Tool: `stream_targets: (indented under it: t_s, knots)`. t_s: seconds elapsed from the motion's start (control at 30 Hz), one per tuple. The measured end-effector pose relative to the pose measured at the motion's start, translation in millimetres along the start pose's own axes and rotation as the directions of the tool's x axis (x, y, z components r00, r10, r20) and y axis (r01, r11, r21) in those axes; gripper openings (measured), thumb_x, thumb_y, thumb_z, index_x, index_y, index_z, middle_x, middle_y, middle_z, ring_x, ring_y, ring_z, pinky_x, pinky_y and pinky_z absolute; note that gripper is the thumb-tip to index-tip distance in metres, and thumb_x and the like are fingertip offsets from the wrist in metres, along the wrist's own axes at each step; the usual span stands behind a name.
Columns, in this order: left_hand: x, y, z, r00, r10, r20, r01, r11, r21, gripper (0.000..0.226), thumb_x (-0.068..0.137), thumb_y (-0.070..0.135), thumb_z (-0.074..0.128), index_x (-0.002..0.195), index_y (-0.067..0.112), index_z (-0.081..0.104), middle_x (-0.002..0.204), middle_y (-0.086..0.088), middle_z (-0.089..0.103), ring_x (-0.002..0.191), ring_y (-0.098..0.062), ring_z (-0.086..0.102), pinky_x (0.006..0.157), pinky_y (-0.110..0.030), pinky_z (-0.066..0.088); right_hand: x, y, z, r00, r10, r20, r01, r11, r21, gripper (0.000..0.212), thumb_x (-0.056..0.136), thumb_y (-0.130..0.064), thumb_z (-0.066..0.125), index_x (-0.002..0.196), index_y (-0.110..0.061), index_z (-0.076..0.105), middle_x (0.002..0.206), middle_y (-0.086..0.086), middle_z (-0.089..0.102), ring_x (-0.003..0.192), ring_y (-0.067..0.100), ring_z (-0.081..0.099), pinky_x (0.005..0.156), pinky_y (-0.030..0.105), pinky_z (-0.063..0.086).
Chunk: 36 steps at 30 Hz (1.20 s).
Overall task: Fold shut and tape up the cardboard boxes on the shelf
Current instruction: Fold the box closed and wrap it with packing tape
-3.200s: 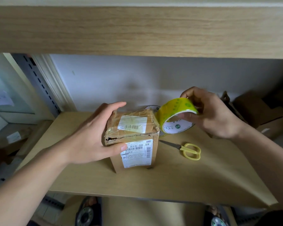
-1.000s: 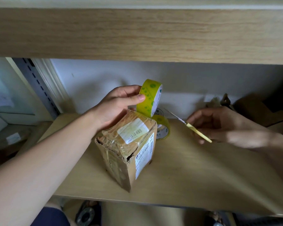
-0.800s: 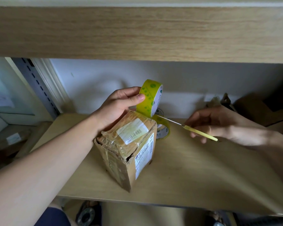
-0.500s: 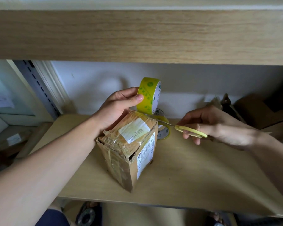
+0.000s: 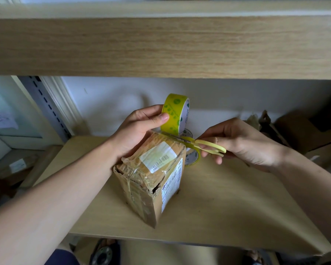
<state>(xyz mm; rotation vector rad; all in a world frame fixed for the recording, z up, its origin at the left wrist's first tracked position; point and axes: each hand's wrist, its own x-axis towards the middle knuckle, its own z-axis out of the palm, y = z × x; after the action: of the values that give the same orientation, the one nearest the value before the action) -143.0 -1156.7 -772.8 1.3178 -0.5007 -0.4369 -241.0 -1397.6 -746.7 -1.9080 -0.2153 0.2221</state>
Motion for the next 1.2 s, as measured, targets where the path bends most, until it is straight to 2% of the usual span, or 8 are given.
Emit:
stream_targets:
  t_s: [0.13, 0.23, 0.43, 0.6, 0.73, 0.87, 1.03, 1.2]
  knots:
    - [0, -1, 1, 1.0, 0.006, -0.009, -0.006, 1.0, 0.002, 0.034, 0.092, 0.013, 0.061, 0.123, 0.005, 0.07, 0.125, -0.03, 0.067, 0.108, -0.04, 0.066, 0.102, -0.052, 0.053, 2, -2, 0, 1.0, 0.028, 0.002, -0.028, 0.998, 0.053, 0.037, 0.08, -0.032, 0.071, 0.097, 0.001, 0.077, 0.086, 0.02, 0.075, 0.054, 0.015, 0.056, 0.054, 0.016, 0.044]
    - [-1, -1, 0, 1.0, 0.0, -0.023, 0.0, 1.0, -0.002, 0.036, 0.092, 0.013, 0.061, 0.126, 0.003, 0.068, 0.127, -0.03, 0.066, 0.109, -0.04, 0.066, 0.102, -0.052, 0.053, 3, -4, 0, 0.999, 0.031, 0.029, -0.032, 0.997, 0.067, 0.034, 0.081, -0.025, 0.082, 0.098, 0.004, 0.076, 0.083, 0.02, 0.074, 0.05, 0.014, 0.053, 0.053, 0.017, 0.044]
    - [-1, -1, -3, 0.999, 0.0, -0.054, 0.002, 0.999, 0.034, 0.04, 0.09, 0.014, 0.062, 0.129, 0.003, 0.067, 0.127, -0.029, 0.067, 0.112, -0.041, 0.066, 0.106, -0.055, 0.05, 4, -8, 1, 1.0, 0.014, 0.018, -0.016, 0.998, 0.062, 0.035, 0.076, -0.025, 0.074, 0.097, 0.003, 0.077, 0.081, 0.021, 0.074, 0.046, 0.012, 0.05, 0.05, 0.015, 0.043]
    - [1, -2, -3, 0.998, 0.004, -0.061, -0.003, 1.0, 0.021, 0.038, 0.09, 0.014, 0.062, 0.127, 0.004, 0.067, 0.126, -0.027, 0.068, 0.109, -0.039, 0.068, 0.102, -0.054, 0.053, 3, -6, -1, 1.0, 0.021, 0.008, -0.022, 0.999, 0.027, 0.015, 0.088, -0.002, 0.073, 0.1, 0.003, 0.078, 0.081, 0.021, 0.075, 0.045, 0.012, 0.053, 0.05, 0.016, 0.045]
    - [1, -1, -2, 0.995, 0.023, -0.094, -0.02, 0.999, 0.036, 0.039, 0.089, 0.017, 0.063, 0.126, 0.006, 0.068, 0.122, -0.023, 0.071, 0.103, -0.034, 0.071, 0.095, -0.045, 0.058, 3, -4, -2, 1.0, 0.015, 0.004, -0.015, 1.0, 0.019, 0.018, 0.085, -0.008, 0.075, 0.1, 0.001, 0.078, 0.081, 0.019, 0.076, 0.047, 0.013, 0.056, 0.052, 0.018, 0.047]
    - [3, -1, -5, 0.987, 0.018, -0.162, -0.018, 1.0, -0.003, 0.045, 0.089, 0.019, 0.064, 0.131, 0.004, 0.064, 0.13, -0.026, 0.067, 0.111, -0.037, 0.066, 0.104, -0.058, 0.047, 0, -3, -2, 1.0, -0.002, -0.011, 0.002, 1.0, 0.02, 0.036, 0.072, -0.024, 0.076, 0.099, -0.001, 0.079, 0.082, 0.016, 0.077, 0.048, 0.013, 0.059, 0.053, 0.016, 0.047]
    - [5, 3, -22, 0.96, 0.001, -0.28, -0.016, 0.998, -0.054, 0.035, 0.084, 0.029, 0.068, 0.118, 0.023, 0.069, 0.116, -0.004, 0.071, 0.103, -0.024, 0.062, 0.075, -0.037, 0.039, -2, 3, -2, 0.999, -0.033, -0.014, 0.033, 0.999, -0.01, 0.024, 0.084, -0.02, 0.074, 0.102, -0.005, 0.079, 0.084, 0.012, 0.077, 0.054, 0.016, 0.065, 0.056, 0.017, 0.047]
    - [-3, -4, -43, 0.895, -0.047, -0.444, 0.028, 0.998, -0.051, 0.047, 0.078, 0.026, 0.077, 0.123, 0.015, 0.07, 0.115, -0.008, 0.073, 0.101, -0.027, 0.067, 0.089, -0.045, 0.039, -3, 8, 1, 0.995, -0.083, -0.047, 0.082, 0.996, -0.023, 0.036, 0.077, -0.025, 0.074, 0.104, -0.001, 0.077, 0.087, 0.016, 0.078, 0.057, 0.019, 0.068, 0.061, 0.015, 0.05]
